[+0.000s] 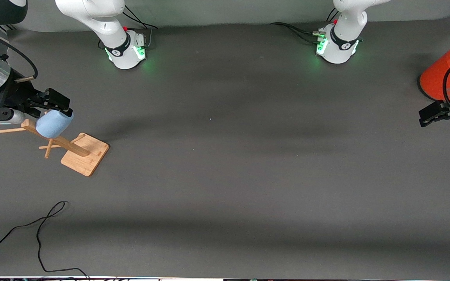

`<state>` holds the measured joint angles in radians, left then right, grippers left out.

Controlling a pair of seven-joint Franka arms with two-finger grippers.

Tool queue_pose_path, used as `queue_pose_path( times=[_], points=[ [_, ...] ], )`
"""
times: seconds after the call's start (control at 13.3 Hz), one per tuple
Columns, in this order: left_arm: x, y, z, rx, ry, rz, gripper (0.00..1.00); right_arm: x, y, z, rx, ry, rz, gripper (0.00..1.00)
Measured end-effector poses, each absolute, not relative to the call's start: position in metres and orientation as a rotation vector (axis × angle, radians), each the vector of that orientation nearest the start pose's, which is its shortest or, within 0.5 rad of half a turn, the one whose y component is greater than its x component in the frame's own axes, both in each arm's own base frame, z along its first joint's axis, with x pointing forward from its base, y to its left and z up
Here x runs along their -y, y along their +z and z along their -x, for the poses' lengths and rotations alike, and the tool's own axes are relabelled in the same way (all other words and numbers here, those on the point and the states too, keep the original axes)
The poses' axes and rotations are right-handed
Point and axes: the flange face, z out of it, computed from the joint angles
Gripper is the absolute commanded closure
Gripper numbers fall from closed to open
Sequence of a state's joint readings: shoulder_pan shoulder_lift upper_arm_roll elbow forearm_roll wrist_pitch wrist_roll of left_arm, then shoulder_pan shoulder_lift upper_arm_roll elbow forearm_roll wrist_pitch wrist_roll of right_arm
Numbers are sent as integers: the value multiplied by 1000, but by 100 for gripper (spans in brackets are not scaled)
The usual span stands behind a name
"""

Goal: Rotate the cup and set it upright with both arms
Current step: 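Move the right gripper toward the light blue cup on the wooden stand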

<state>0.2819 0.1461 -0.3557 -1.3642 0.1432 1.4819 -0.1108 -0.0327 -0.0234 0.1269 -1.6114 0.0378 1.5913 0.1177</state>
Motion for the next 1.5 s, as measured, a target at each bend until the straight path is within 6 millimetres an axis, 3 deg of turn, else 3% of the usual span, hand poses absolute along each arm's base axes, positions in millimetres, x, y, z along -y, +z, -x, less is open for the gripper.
queue_pose_path(
  times=[0.38, 0.83, 1.05, 1.5],
  points=[
    [7, 630, -583, 86, 104, 3040, 0, -45, 621, -547, -70, 2, 3106, 0],
    [-27, 624, -590, 159, 83, 3123, 0, -39, 633, -543, -84, 25, 3106, 0],
    [-24, 626, -592, 125, 52, 3133, 0, -31, 646, -539, -102, 30, 3113, 0],
    [-26, 627, -593, 100, 31, 3135, 0, -6, 650, -538, -158, 44, 3114, 0]
  ],
)
